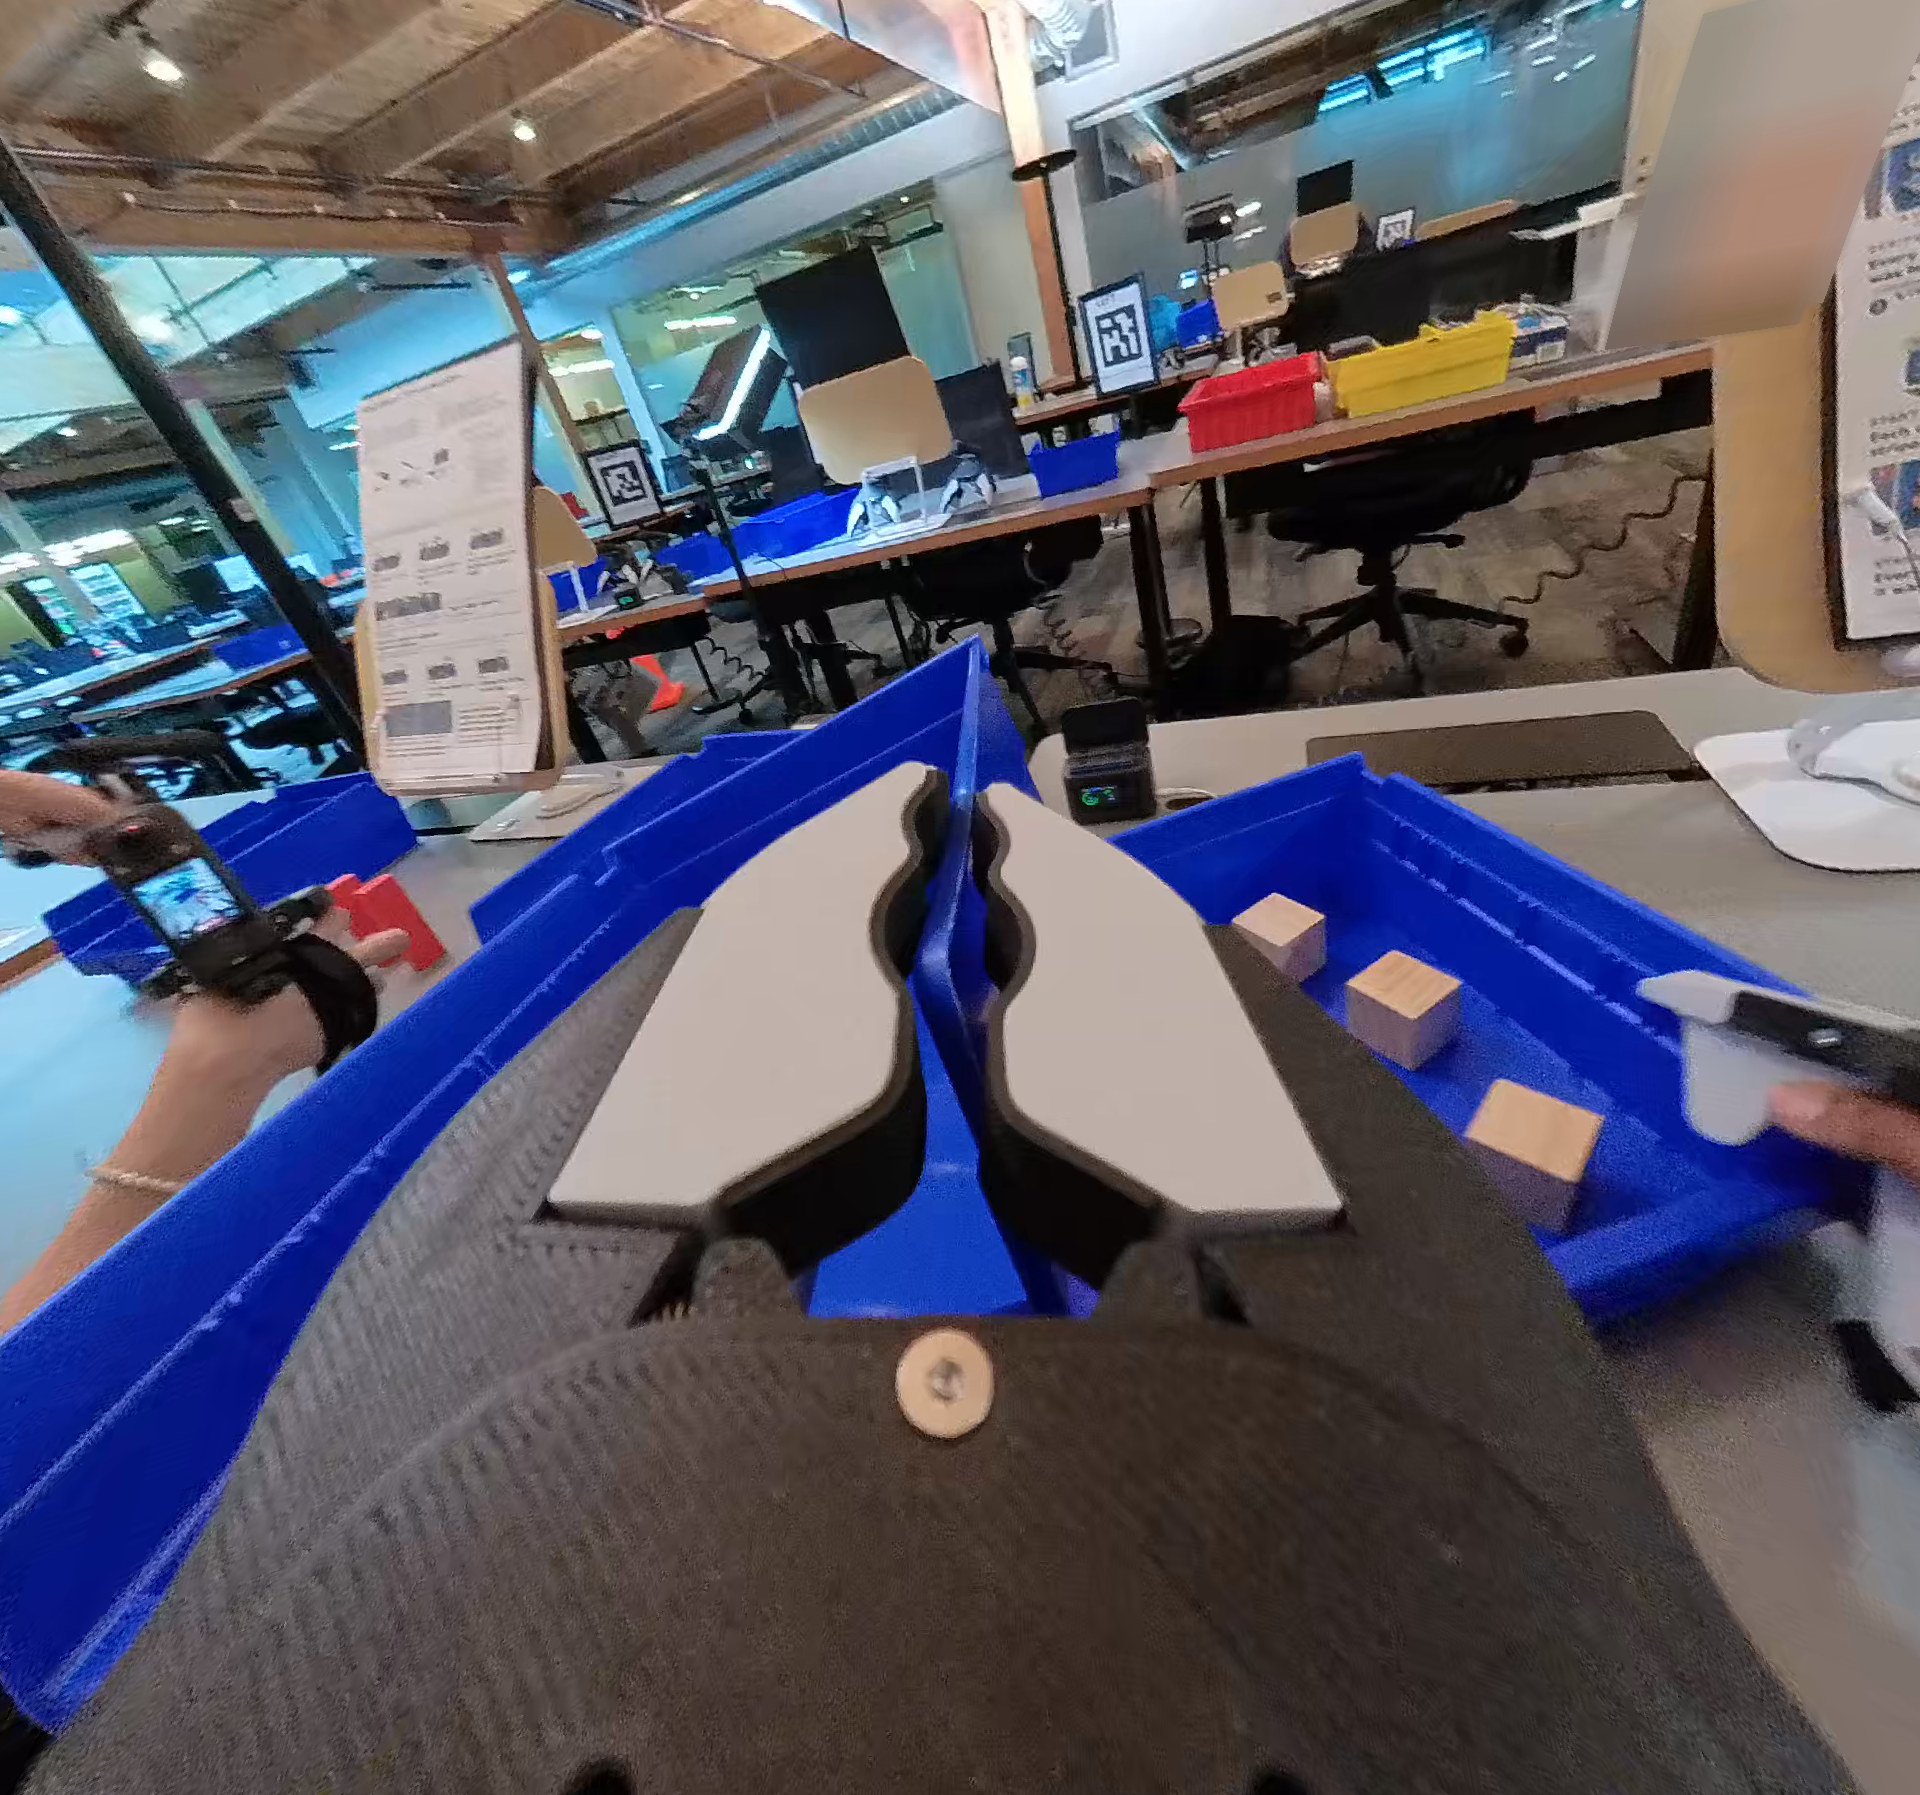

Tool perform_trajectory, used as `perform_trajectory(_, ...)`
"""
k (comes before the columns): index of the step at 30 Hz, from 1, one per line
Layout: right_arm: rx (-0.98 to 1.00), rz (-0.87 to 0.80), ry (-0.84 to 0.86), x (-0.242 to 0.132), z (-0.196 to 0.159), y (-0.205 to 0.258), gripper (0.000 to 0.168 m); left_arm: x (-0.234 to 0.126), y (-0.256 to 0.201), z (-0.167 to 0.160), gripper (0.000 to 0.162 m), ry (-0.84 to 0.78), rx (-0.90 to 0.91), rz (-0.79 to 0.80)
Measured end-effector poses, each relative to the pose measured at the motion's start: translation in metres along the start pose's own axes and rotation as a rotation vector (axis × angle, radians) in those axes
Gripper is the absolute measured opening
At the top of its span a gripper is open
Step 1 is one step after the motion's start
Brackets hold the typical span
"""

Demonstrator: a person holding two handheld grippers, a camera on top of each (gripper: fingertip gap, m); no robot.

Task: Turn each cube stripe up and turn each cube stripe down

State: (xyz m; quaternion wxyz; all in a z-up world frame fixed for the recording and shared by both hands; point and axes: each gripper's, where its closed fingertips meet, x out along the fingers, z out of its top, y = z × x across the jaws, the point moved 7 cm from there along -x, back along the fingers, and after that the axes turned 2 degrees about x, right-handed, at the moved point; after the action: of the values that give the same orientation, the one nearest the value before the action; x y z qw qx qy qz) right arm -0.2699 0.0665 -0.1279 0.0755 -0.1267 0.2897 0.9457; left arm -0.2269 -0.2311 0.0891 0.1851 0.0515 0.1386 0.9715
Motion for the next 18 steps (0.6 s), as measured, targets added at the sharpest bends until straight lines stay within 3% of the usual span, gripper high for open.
perform_trajectory(7,-0.017,-0.083,-0.032,0.035,-0.039,0.084,0.017,-0.020,0.026,0.007,0.002,-0.046,-0.076,0.003)
perform_trajectory(11,-0.074,0.065,0.062,0.034,-0.051,0.118,0.056,-0.028,0.027,0.006,0.003,-0.050,-0.079,-0.005)
perform_trajectory(14,-0.157,0.214,0.160,0.010,-0.053,0.121,0.059,-0.034,0.020,0.007,0.003,-0.053,-0.066,-0.026)
perform_trajectory(18,-0.195,0.331,0.162,-0.057,-0.026,0.079,0.061,-0.043,-0.002,0.013,0.003,-0.073,-0.062,-0.105)
